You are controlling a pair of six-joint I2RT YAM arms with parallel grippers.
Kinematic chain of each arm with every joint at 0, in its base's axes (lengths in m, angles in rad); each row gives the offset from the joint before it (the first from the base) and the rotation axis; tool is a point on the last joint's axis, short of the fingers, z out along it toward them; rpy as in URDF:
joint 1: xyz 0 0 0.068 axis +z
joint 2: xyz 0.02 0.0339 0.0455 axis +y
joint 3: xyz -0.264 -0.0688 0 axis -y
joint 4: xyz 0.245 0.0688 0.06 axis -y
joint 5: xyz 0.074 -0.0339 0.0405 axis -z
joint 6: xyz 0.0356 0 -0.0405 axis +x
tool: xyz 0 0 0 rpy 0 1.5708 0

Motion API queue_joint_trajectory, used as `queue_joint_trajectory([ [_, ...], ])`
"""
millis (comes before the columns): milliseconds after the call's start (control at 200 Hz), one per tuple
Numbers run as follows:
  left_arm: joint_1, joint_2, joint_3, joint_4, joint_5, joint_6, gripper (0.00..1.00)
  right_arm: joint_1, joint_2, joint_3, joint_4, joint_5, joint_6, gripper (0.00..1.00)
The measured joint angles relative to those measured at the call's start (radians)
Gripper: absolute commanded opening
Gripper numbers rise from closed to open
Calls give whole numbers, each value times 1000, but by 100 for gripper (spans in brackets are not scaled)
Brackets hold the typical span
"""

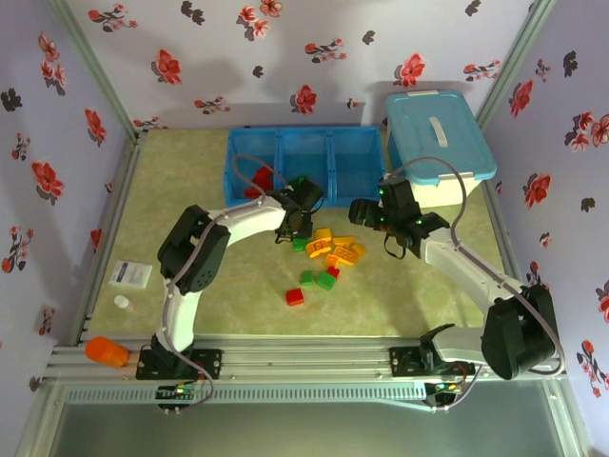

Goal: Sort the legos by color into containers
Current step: Pick up the lego from the center of the table, then place the lego in the container.

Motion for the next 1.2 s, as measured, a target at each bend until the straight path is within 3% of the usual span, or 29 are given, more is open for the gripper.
queue_joint_trajectory([
  [225,-12,-89,11,-56,-15,26,25,0,-47,-6,-2,13,0,85],
  [390,-2,-113,148,-84,-21,72,25,-3,-108,-49,-4,27,5,85],
  [775,95,97,514,-175,-26,163,28,-6,-191,-151,-25,28,26,85],
  [815,103,123,541,-185,-26,170,31,-6,-194,-154,-26,28,26,85],
  [930,122,186,629,-237,-26,200,61,-6,-196,-156,-26,27,26,85],
  [1055,129,198,685,-266,-29,211,64,-6,-197,-156,-26,23,26,86],
  [1200,119,129,629,-245,-34,223,64,-6,-197,-158,-21,-1,26,85],
])
